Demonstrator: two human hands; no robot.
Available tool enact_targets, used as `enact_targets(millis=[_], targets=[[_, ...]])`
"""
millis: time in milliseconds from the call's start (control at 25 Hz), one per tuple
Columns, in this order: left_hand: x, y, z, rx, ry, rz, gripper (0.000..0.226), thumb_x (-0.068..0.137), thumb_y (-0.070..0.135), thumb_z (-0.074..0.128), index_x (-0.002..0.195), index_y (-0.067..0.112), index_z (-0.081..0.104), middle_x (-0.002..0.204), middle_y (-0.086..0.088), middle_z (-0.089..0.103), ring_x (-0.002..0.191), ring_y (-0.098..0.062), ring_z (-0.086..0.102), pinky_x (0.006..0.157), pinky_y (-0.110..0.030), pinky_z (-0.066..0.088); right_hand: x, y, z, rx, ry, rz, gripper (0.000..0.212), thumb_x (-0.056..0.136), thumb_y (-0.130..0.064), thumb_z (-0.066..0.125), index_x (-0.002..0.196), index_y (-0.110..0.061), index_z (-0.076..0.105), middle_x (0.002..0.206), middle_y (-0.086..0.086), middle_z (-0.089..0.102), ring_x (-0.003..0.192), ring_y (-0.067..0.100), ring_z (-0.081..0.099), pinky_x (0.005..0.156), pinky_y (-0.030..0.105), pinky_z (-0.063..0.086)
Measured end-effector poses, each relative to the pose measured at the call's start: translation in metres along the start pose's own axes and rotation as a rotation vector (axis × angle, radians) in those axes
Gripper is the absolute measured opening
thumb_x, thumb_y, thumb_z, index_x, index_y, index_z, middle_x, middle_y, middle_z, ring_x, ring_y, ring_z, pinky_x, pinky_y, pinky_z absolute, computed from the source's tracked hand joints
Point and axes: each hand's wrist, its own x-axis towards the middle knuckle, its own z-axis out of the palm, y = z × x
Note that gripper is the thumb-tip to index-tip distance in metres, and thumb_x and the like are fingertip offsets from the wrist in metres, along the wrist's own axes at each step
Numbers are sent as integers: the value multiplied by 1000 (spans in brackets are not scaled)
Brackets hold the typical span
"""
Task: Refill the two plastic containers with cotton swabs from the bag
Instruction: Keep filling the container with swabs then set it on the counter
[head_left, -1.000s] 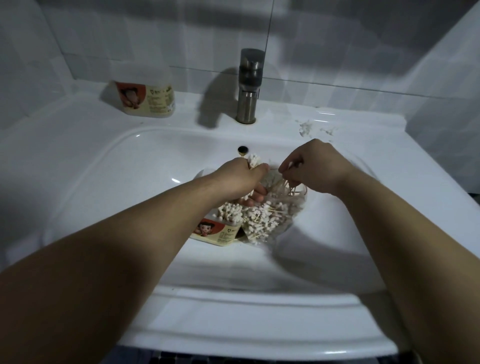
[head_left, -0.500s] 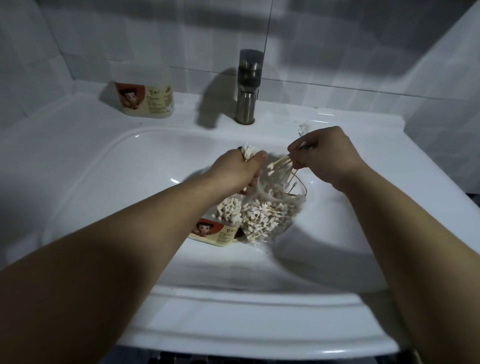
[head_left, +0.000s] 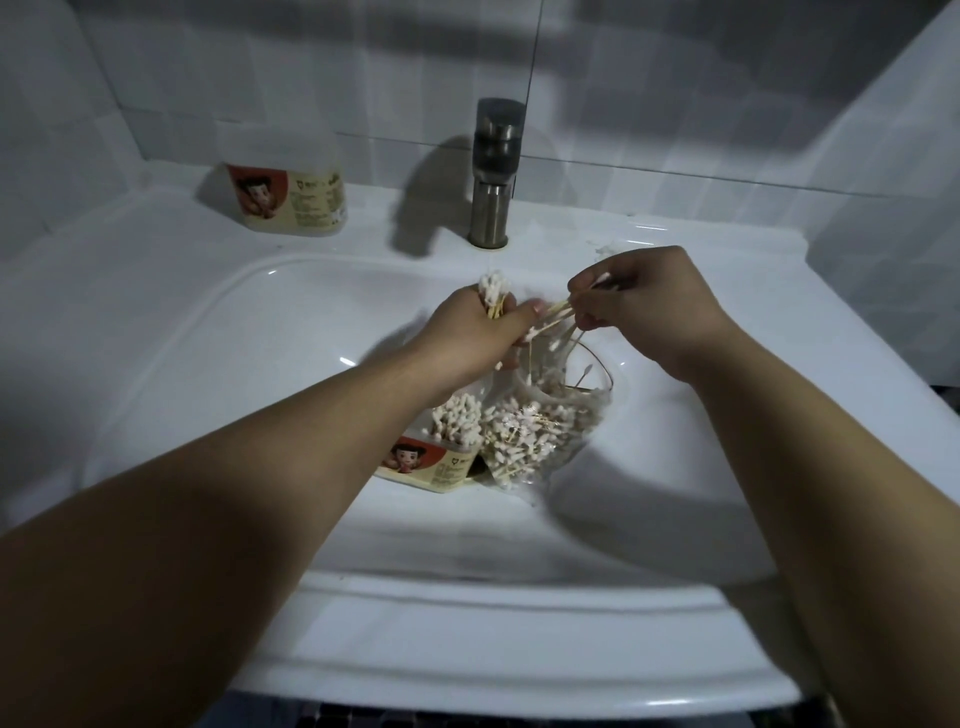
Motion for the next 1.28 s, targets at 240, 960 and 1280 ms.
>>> enact_targets(millis=[240, 960, 1280], targets=[[-6, 4, 4, -151, -177, -57, 19, 99, 24, 67, 81, 18, 69, 84, -10, 73, 81, -23, 74, 78, -43, 63, -5, -8, 5, 24, -35, -14, 12, 85, 7, 73, 87, -4, 74, 75, 16, 69, 61, 18, 70, 75, 32, 63], [3, 4, -2, -364, 31, -153, 14, 105, 14, 54, 114, 13, 65, 105, -9, 78, 88, -20, 75, 89, -41, 61, 9, 13, -6, -10, 108, 106, 19, 79, -2, 74, 70, -19, 76, 62, 1, 72, 66, 20, 74, 87, 57, 59], [8, 3, -1, -312, 123, -133, 18, 109, 24, 45, 111, 15, 62, 80, -3, 61, 63, -12, 52, 59, -27, 53, 4, 10, -1, -85, 22, 92, 17, 83, 3, 70, 78, -12, 76, 59, -2, 69, 65, 20, 75, 86, 51, 61]])
